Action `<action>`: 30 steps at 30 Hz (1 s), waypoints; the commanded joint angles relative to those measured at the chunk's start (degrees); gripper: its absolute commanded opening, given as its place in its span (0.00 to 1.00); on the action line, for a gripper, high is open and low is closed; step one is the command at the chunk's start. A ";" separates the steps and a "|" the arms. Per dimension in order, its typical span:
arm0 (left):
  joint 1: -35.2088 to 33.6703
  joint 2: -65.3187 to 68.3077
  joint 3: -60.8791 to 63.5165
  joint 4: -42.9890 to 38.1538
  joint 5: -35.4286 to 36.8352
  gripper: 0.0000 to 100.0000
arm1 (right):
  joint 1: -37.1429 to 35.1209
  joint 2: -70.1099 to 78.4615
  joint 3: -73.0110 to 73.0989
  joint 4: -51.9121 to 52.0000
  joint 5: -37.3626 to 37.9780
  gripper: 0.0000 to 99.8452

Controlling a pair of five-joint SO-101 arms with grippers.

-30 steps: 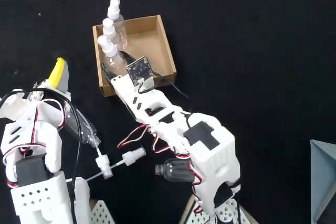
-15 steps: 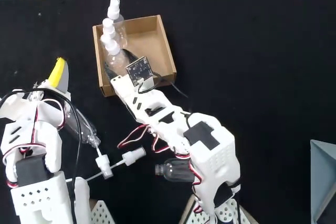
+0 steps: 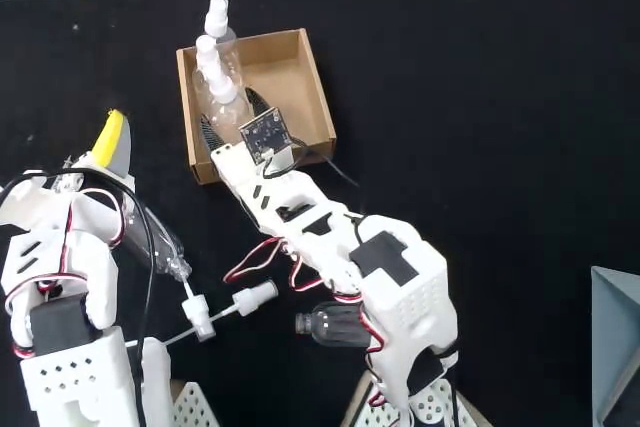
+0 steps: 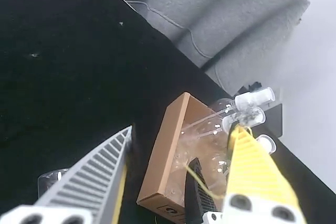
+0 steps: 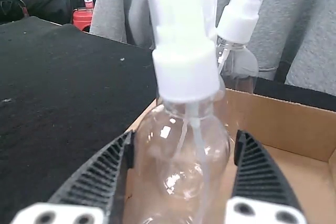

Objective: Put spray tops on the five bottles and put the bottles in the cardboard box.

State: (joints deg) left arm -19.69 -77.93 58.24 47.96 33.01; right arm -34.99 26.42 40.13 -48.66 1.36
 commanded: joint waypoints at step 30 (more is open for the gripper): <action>-0.48 -0.97 -2.51 -1.49 0.26 0.27 | -4.31 -0.92 -1.89 1.93 0.53 0.33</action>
State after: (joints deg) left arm -19.69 -77.93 58.24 47.96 33.01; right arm -38.33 26.42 40.13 -46.37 1.36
